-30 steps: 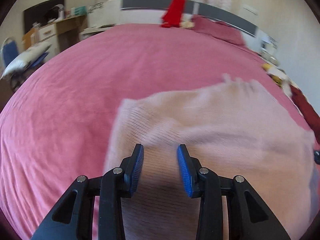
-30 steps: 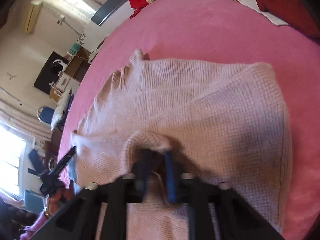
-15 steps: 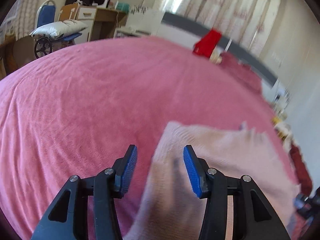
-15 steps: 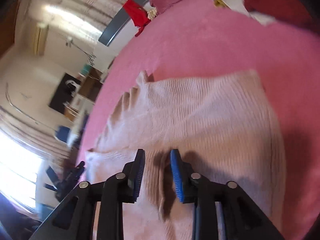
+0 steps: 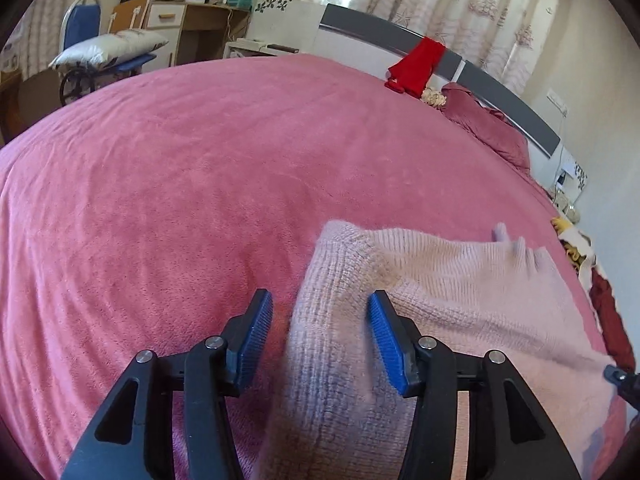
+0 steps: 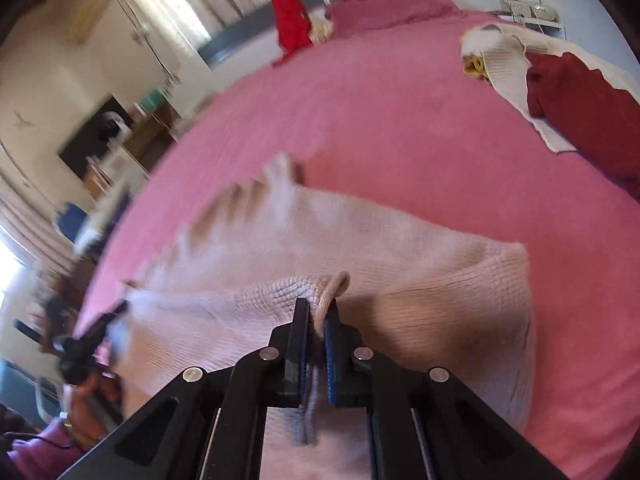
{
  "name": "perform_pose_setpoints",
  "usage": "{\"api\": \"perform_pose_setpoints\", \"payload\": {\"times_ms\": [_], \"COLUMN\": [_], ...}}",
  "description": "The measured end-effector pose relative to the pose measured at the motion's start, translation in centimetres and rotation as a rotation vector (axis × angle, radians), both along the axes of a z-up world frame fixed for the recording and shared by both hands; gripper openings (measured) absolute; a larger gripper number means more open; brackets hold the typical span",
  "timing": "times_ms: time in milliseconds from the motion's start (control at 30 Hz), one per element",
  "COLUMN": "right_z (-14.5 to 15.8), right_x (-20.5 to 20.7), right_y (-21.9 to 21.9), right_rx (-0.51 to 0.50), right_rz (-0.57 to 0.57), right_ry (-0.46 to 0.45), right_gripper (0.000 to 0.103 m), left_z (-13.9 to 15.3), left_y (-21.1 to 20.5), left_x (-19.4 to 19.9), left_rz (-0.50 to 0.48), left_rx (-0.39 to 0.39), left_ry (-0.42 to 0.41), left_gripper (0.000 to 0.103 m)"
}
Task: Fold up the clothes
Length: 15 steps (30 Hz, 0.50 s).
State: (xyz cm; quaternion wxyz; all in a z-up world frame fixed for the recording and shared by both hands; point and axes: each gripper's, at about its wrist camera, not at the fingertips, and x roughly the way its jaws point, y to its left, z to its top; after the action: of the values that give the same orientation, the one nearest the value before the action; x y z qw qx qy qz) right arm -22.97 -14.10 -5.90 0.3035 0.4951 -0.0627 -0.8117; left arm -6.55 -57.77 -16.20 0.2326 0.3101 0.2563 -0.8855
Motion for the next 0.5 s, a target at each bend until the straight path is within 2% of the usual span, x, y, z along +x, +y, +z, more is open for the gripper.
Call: {"api": "perform_pose_setpoints", "payload": {"times_ms": [67, 133, 167, 267, 300, 333, 400, 500], "right_z": [-2.3, -2.9, -2.4, 0.7, 1.5, 2.1, 2.7, 1.6], "right_x": [-0.5, -0.6, -0.4, 1.5, 2.3, 3.0, 4.0, 4.4], "right_y": [0.5, 1.7, 2.7, 5.2, 5.1, 4.4, 1.2, -5.2], "right_rx": [0.006, -0.083, -0.117, -0.109, -0.131, -0.157, -0.218, -0.344], "right_rz": [-0.014, -0.024, -0.053, -0.191, -0.183, -0.153, -0.025, 0.131], "right_ry": [-0.078, -0.114, -0.105, 0.025, 0.066, 0.095, 0.117, 0.047], "right_gripper": [0.012, 0.018, 0.025, 0.029, 0.029, 0.029, 0.029, 0.029], "left_z": [0.2, 0.8, 1.4, 2.7, 3.1, 3.3, 3.4, 2.9], "left_y": [-0.1, -0.6, -0.8, -0.7, -0.4, 0.0, 1.1, 3.1], "left_x": [0.0, 0.8, 1.7, 4.0, 4.5, 4.5, 3.1, -0.1], "left_rz": [0.0, 0.022, 0.052, 0.122, 0.124, 0.117, 0.063, -0.044], "left_rx": [0.01, 0.069, 0.08, 0.07, 0.064, 0.053, 0.036, 0.005], "left_ry": [-0.002, 0.021, 0.038, 0.109, 0.15, 0.166, 0.167, 0.124], "left_gripper": [0.054, 0.054, 0.055, 0.055, 0.055, 0.055, 0.055, 0.055]}}
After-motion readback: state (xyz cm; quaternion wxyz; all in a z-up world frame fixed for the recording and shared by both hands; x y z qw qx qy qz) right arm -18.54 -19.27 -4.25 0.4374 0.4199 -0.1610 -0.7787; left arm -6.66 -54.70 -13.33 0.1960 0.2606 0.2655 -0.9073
